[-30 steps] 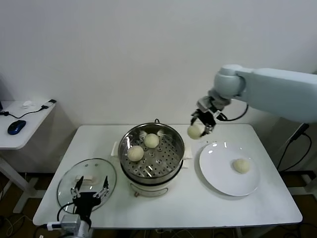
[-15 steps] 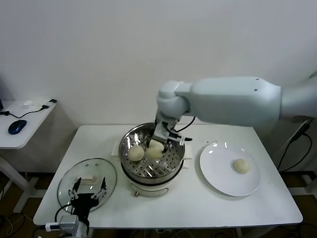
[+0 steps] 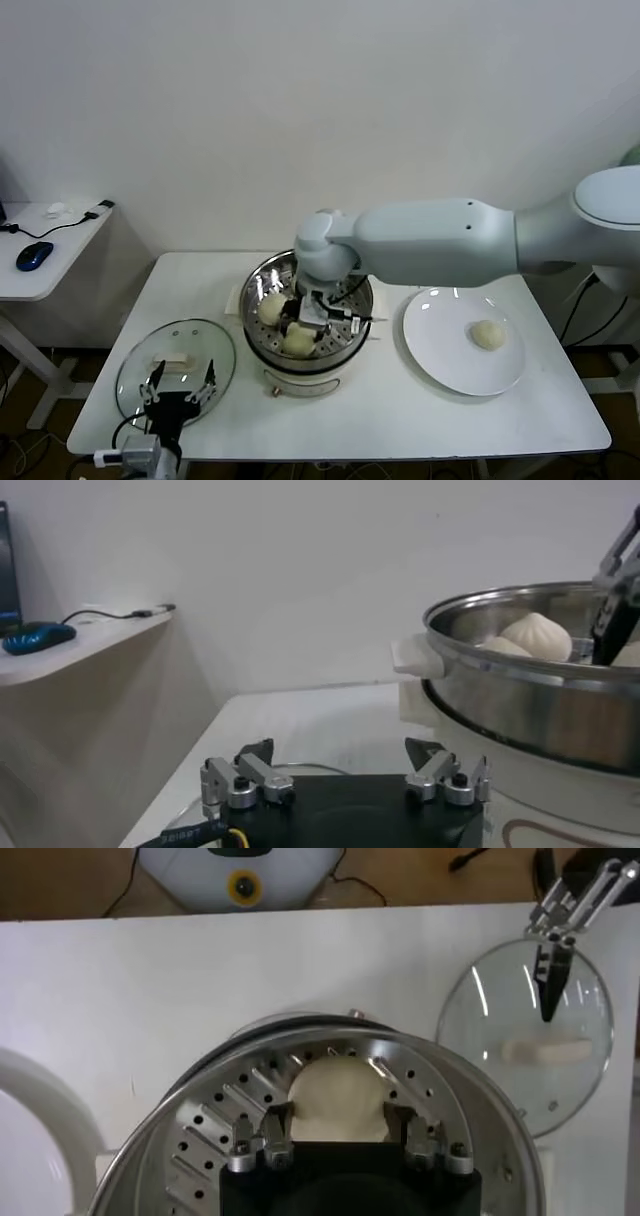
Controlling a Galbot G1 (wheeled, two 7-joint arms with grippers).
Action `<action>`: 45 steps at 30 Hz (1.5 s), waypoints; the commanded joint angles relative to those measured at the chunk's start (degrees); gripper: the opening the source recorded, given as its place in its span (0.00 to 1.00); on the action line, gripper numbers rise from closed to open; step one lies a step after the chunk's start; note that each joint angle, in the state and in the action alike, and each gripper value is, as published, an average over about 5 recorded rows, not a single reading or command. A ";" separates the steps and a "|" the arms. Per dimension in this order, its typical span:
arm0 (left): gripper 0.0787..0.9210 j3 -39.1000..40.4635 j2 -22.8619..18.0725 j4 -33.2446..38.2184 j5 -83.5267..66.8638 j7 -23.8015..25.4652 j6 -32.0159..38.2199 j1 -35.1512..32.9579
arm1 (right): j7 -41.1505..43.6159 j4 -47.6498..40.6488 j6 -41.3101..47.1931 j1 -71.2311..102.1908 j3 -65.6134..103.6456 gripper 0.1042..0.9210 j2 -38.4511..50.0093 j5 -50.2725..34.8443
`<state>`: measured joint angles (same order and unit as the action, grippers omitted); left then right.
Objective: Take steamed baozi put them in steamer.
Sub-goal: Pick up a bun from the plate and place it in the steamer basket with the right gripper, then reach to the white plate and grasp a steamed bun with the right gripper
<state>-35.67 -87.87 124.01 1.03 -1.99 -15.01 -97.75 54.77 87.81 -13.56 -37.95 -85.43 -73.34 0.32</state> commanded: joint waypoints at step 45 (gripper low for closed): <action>0.88 -0.94 -0.20 0.32 -0.09 0.27 0.41 0.15 | 3.71 -24.03 22.71 15.53 3.49 0.88 38.58 -15.47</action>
<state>-36.75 -88.18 124.03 1.12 -1.73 -14.62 -97.68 58.60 71.92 4.56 -36.72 -90.42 -39.90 -17.99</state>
